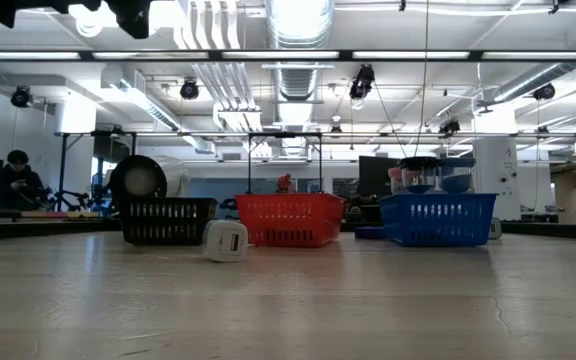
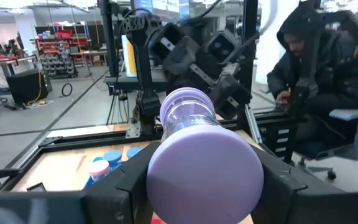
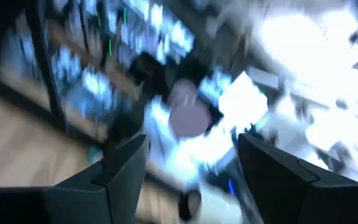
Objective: Pick & Place Office items
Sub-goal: Put the purple hourglass into the blue bin
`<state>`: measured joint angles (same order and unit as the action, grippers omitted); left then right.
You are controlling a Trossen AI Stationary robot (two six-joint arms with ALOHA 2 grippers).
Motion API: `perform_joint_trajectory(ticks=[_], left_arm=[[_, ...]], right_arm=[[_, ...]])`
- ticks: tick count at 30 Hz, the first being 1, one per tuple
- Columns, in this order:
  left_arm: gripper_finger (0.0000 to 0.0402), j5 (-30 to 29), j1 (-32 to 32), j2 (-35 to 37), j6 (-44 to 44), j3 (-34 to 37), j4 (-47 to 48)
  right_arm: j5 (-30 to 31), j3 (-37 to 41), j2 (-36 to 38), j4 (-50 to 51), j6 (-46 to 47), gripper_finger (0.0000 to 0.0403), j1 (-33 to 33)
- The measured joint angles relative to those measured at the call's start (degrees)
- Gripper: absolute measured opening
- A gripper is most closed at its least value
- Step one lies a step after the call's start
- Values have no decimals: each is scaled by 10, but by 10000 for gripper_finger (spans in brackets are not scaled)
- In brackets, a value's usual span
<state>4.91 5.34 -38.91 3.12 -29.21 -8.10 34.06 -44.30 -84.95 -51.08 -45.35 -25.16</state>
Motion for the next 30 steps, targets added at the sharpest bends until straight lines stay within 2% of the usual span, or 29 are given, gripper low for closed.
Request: perform_joint_trajectory(ticks=[3,10,16,21,30], left_arm=[[191,0,0,26,-6,19,1],[191,-2,-7,23,-24,30,1],[191,5,-57,-44,-32,9,-34],[191,73,-95,-98,-40,-7,-96],[191,115,-105,-198,-53,-63,-116]], right_arm=[[-104,63,-1,-108,-6,240,52],[-189,101,-2,-104,30,248,153],[-196,90,-2,-91,-16,264,165],[-209,72,-3,-85,-31,287,157],[-205,27,-4,-21,-74,337,147]])
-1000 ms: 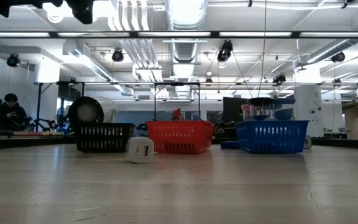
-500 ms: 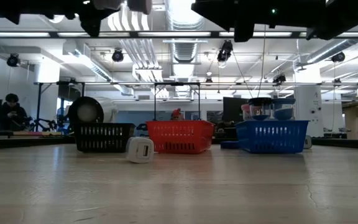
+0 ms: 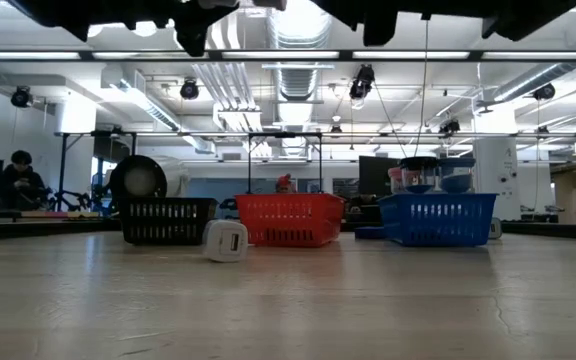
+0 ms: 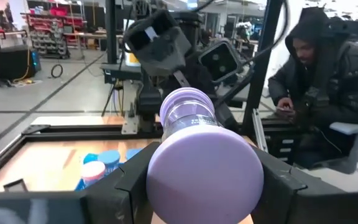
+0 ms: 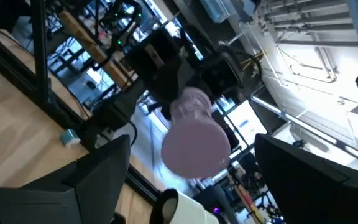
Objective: Pick & Place Office items
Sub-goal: Put the purple hourglass into the blue bin
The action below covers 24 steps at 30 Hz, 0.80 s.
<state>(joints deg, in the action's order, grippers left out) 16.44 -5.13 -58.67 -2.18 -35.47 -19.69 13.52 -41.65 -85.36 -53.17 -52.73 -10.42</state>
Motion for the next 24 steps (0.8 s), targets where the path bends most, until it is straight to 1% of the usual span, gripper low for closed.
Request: perform_joint_trajectory(ticks=[7,14,24], left_arm=[[191,17,0,-36,-9,-29,0],[191,19,-1,-55,-8,-43,-11],[191,25,-2,-85,-8,-61,-21]], right_arm=[[-1,-14,0,8,4,343,-2],[-17,-16,0,8,8,334,-6],[-15,-27,0,7,16,329,-6]])
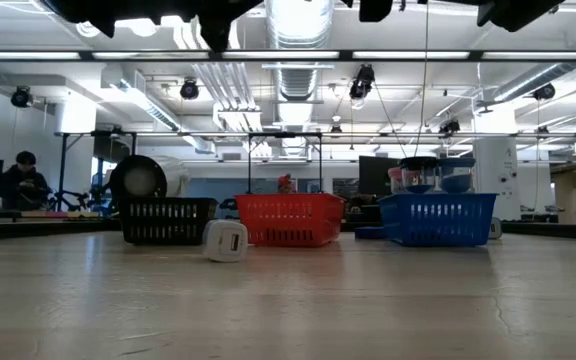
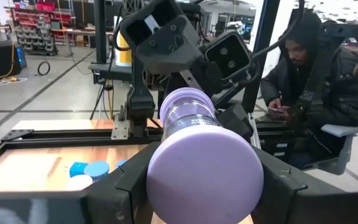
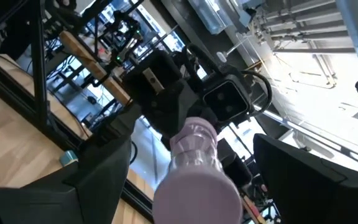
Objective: Pick & Place Office items
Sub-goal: Put the purple hourglass into the blue bin
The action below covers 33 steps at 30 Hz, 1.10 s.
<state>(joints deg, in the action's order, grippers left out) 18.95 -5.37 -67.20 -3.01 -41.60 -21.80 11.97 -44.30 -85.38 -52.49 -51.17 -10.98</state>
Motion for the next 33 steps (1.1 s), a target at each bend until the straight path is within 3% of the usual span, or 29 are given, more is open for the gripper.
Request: perform_joint_trajectory(ticks=[15,19,26,33], left_arm=[[191,12,0,-28,6,-24,-7],[191,12,0,-28,6,-23,-7],[191,12,0,-28,3,-23,-7],[191,13,0,-28,2,-22,-5]], right_arm=[[33,-2,0,13,19,319,3],[40,-2,0,13,21,287,3],[43,-2,0,17,32,195,3],[47,-2,0,26,44,189,3]])
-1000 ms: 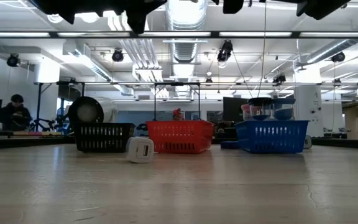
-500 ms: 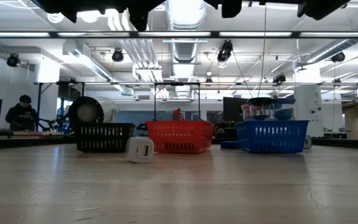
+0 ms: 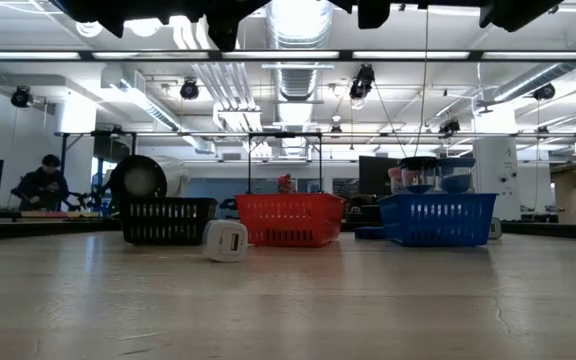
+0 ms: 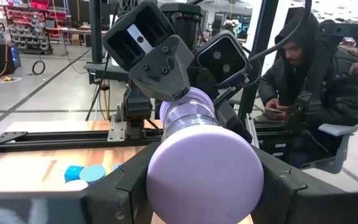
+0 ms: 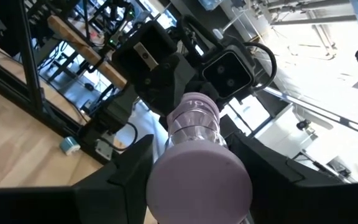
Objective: Pick & Place Office items
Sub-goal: Put the purple hourglass into the blue bin
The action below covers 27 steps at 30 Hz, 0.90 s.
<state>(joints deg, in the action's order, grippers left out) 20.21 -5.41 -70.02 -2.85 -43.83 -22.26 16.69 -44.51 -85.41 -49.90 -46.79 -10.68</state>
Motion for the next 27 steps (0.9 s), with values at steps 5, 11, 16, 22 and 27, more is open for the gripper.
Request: perform_joint_trajectory(ticks=[5,11,16,22,27], left_arm=[[191,2,0,0,-2,0,0],[256,19,0,2,-2,0,0],[348,33,0,17,1,0,16],[368,40,0,58,15,0,90],[363,40,0,112,35,13,174]], right_arm=[[0,0,0,0,10,189,0],[-2,0,0,2,18,189,0],[1,0,0,3,17,189,0],[22,0,1,16,14,189,-4],[65,-15,13,68,19,189,-15]])
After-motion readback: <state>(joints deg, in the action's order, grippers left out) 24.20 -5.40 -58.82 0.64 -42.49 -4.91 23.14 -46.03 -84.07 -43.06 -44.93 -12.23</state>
